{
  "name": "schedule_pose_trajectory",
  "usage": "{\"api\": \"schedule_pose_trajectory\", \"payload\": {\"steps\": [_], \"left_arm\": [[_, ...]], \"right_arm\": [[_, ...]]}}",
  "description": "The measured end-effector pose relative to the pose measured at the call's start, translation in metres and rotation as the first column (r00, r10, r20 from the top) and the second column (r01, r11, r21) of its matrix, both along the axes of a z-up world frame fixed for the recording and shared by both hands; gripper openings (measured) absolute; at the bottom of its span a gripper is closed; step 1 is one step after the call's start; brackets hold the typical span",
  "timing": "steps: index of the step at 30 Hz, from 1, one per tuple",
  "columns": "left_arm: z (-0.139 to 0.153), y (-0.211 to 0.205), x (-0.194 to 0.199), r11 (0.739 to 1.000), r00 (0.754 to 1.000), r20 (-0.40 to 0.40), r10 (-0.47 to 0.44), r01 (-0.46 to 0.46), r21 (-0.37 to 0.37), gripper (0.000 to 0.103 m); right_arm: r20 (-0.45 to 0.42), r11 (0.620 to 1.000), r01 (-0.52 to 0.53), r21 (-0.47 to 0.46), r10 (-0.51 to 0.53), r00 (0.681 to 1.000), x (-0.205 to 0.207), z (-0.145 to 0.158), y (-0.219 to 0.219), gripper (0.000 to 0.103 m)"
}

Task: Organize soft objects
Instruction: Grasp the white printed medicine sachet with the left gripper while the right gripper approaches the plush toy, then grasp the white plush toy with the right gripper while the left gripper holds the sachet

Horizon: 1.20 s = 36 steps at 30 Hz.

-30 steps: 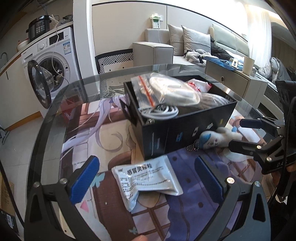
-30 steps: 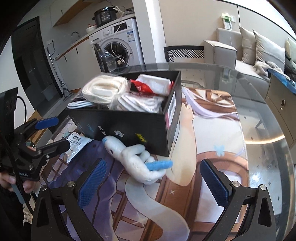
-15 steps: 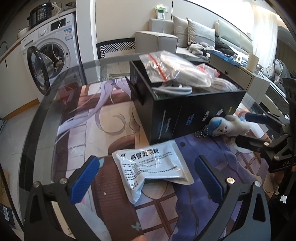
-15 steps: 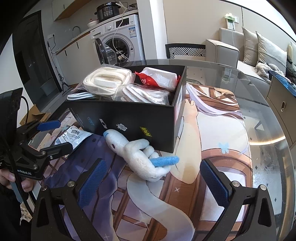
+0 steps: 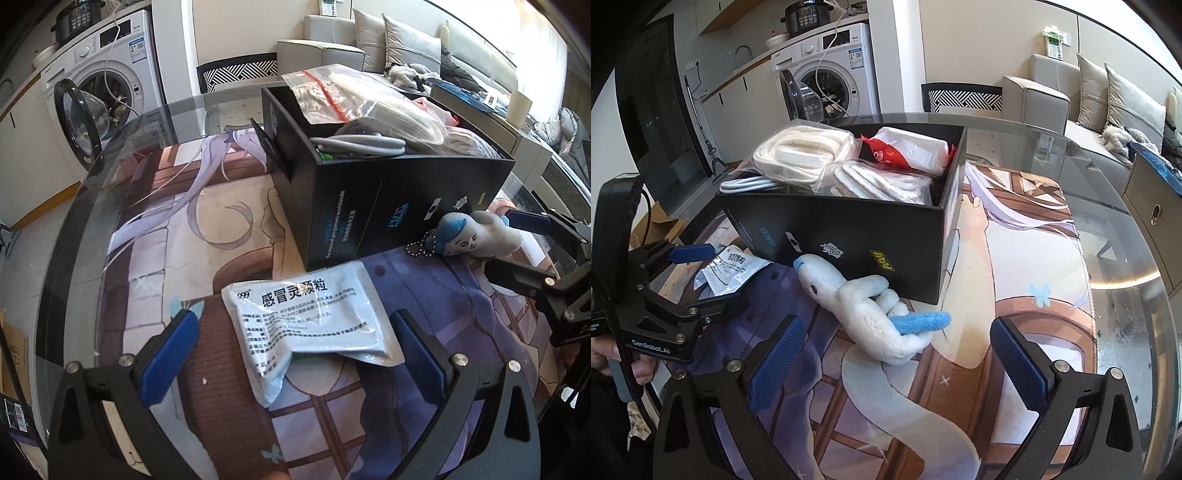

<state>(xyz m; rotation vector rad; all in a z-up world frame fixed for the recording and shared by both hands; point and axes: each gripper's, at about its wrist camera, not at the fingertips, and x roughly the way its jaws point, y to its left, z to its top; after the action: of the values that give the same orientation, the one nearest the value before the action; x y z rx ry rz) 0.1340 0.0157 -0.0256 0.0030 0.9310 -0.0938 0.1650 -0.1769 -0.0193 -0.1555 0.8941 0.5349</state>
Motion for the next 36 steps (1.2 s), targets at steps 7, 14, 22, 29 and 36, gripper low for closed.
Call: {"api": "schedule_pose_trajectory", "payload": {"steps": [7, 14, 22, 29, 36], "left_arm": [[0.003, 0.002, -0.003, 1.000, 0.999, 0.032, 0.004, -0.004, -0.006, 0.088], [0.005, 0.003, -0.005, 1.000, 0.998, 0.057, -0.007, 0.007, -0.012, 0.070], [0.005, 0.004, -0.006, 1.000, 0.998, 0.058, -0.007, 0.008, -0.017, 0.069], [0.005, 0.005, -0.005, 1.000, 0.998, 0.059, -0.009, 0.010, -0.016, 0.069], [0.006, 0.005, -0.009, 0.999, 0.997, 0.064, -0.035, 0.036, -0.023, 0.064]], "right_arm": [[-0.006, 1.000, -0.023, -0.006, 0.023, 1.000, 0.004, -0.001, 0.007, 0.087], [-0.015, 0.998, -0.052, -0.035, 0.051, 0.999, 0.005, -0.004, 0.014, 0.070], [-0.009, 0.995, -0.095, -0.037, 0.095, 0.995, -0.004, -0.002, 0.020, 0.049], [-0.002, 0.993, -0.113, -0.027, 0.113, 0.994, -0.014, -0.002, 0.017, 0.035], [-0.001, 0.991, -0.134, 0.017, 0.134, 0.991, -0.029, 0.000, 0.008, 0.033]]}}
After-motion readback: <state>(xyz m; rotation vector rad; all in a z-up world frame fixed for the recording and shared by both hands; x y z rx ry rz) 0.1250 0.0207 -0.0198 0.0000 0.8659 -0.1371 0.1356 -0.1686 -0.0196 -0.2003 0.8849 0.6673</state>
